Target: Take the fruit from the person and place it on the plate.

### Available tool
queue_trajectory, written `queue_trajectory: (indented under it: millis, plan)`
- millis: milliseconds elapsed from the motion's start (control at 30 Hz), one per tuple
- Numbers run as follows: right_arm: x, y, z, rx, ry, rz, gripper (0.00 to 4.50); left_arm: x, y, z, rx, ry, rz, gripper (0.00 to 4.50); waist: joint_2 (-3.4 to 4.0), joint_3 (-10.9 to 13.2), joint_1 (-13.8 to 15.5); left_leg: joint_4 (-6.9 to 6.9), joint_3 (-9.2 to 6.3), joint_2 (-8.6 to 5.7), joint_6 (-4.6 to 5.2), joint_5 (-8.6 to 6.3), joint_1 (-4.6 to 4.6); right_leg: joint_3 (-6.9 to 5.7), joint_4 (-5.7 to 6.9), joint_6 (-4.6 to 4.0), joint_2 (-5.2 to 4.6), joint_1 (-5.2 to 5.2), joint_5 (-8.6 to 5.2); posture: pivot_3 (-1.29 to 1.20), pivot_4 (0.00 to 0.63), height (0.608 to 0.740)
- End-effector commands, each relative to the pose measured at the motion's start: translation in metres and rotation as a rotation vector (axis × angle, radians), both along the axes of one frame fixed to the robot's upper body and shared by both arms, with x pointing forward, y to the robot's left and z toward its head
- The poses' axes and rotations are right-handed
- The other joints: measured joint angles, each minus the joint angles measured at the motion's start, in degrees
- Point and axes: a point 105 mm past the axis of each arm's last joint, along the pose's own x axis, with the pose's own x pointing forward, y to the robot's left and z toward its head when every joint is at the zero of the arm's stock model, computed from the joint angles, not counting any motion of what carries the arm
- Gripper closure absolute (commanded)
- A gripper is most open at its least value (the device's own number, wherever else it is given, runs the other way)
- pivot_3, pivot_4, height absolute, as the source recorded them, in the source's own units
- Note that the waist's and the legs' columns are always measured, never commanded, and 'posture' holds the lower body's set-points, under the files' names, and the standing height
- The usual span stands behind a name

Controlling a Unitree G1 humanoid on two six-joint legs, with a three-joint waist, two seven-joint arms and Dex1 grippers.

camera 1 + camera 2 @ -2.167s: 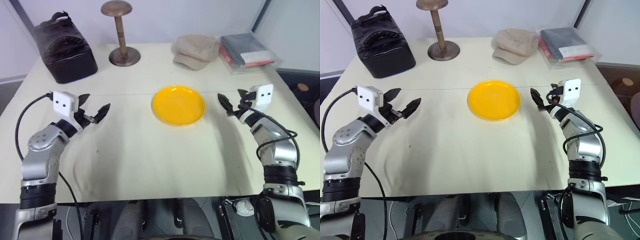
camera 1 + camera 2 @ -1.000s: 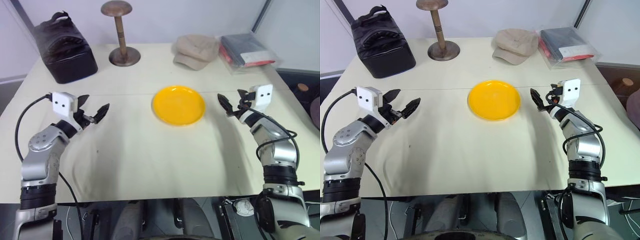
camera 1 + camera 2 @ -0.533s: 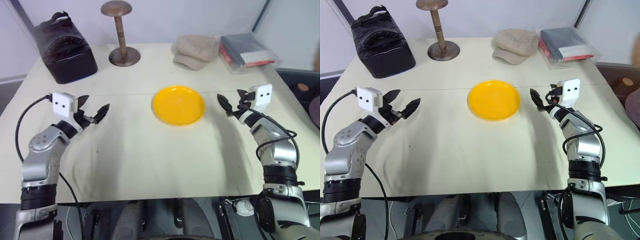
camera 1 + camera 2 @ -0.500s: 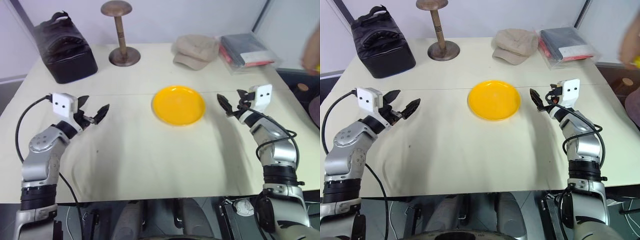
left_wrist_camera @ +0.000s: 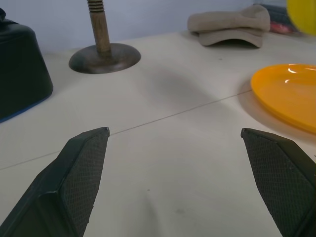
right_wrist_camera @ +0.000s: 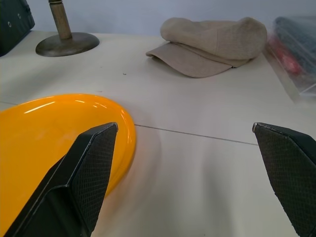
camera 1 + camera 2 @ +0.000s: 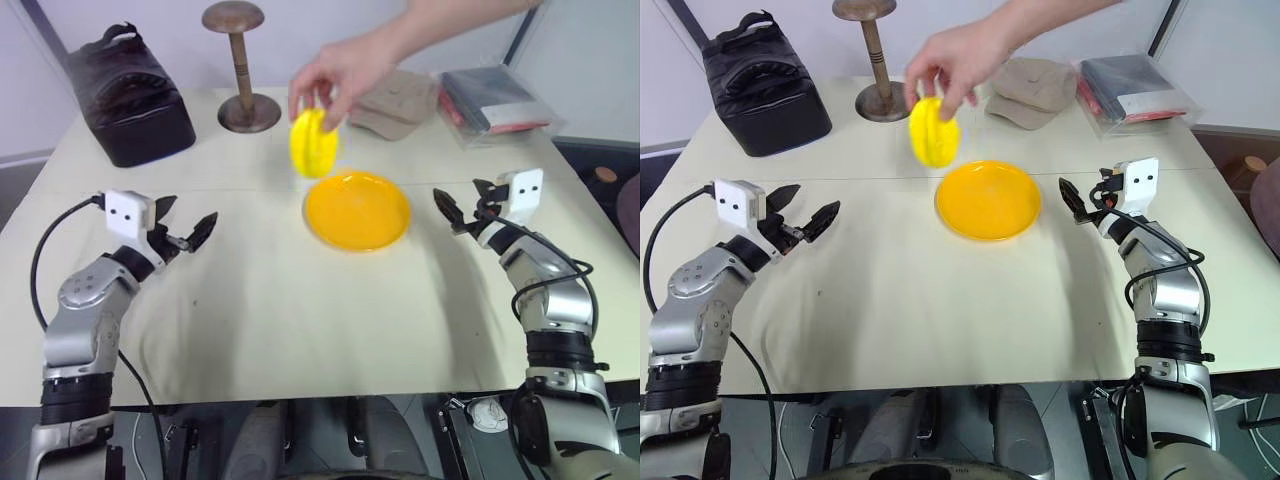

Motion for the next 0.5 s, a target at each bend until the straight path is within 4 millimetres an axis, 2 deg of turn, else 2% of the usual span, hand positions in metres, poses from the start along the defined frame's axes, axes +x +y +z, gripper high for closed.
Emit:
queue_trajectory:
  millis: [33, 100, 200, 333, 500]
  plan:
    - [0.000, -0.001, 0.018, -0.019, -0.052, 0.008, 0.02, -0.002, 0.002, 0.016, 0.015, -0.064, 0.008, 0.00, 0.00, 0.0, 0.0, 0.00, 0.00, 0.00, 0.00, 0.00, 0.00, 0.00, 0.00, 0.00, 0.00, 0.00, 0.00, 0.00, 0.150, 0.740]
    - [-0.001, -0.001, 0.019, -0.028, -0.048, 0.024, 0.02, -0.002, 0.002, 0.016, 0.015, -0.064, 0.008, 0.00, 0.00, 0.0, 0.0, 0.00, 0.00, 0.00, 0.00, 0.00, 0.00, 0.00, 0.00, 0.00, 0.00, 0.00, 0.00, 0.00, 0.150, 0.740]
    - [-0.013, 0.012, 0.023, -0.010, -0.018, 0.163, 0.02, -0.002, 0.001, 0.016, 0.015, -0.063, 0.007, 0.00, 0.00, 0.0, 0.0, 0.00, 0.00, 0.00, 0.00, 0.00, 0.00, 0.00, 0.00, 0.00, 0.00, 0.00, 0.00, 0.00, 0.150, 0.740]
    - [-0.048, 0.039, 0.036, 0.035, 0.061, 0.455, 0.02, -0.002, 0.001, 0.015, 0.016, -0.058, 0.000, 0.00, 0.00, 0.0, 0.1, 0.00, -0.03, 0.00, 0.00, 0.00, 0.00, 0.00, 0.01, 0.00, -0.01, 0.01, 0.00, 0.00, 0.150, 0.740]
    - [-0.065, 0.050, 0.038, -0.012, 0.142, 0.559, 0.02, -0.004, -0.005, 0.021, -0.022, -0.067, -0.075, 0.00, -0.02, 0.0, 0.1, 0.05, -0.03, 0.01, 0.01, -0.01, 0.01, 0.00, -0.02, -0.03, -0.04, 0.05, -0.02, 0.00, 0.150, 0.740]
